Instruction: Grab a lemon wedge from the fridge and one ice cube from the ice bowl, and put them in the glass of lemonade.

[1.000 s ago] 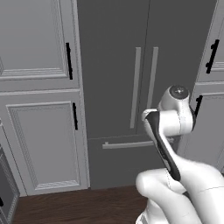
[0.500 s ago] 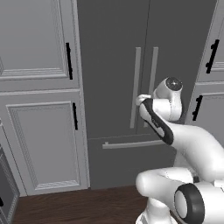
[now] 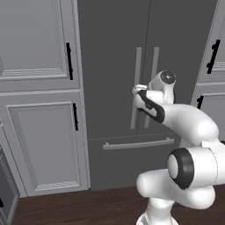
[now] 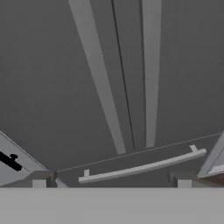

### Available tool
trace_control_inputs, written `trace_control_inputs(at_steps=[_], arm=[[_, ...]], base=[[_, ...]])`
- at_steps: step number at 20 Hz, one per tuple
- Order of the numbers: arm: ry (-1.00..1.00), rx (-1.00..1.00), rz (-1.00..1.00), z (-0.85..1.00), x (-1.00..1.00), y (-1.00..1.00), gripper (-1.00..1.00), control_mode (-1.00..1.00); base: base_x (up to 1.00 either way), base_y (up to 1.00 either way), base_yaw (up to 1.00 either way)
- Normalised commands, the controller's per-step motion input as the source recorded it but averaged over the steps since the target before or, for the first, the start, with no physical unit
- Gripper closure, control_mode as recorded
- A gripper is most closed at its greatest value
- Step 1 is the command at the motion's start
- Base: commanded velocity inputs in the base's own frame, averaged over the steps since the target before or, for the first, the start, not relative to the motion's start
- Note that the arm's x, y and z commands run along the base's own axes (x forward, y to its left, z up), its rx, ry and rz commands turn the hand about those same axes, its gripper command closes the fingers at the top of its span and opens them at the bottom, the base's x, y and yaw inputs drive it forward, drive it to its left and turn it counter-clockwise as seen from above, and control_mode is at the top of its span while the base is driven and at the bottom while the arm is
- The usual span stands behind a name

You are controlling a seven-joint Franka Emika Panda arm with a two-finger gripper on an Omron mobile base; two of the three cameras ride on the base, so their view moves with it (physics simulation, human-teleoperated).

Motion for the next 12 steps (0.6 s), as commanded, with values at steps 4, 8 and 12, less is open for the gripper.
trace_control_inputs(at_steps=[4,8,12], arm=[[-0.12,0.00,0.00,0.09,0.38,0.00,-1.00,-1.00],[-0.01,0.00,0.00,0.00,0.62,0.00,-1.00,-1.00],[0.00,0.00,0.00,-0.12,0.65,-0.03,-1.00,-1.00]], base=[[0.00,0.00,0.00],[0.00,0.00,0.00],[0.00,0.00,0.00]])
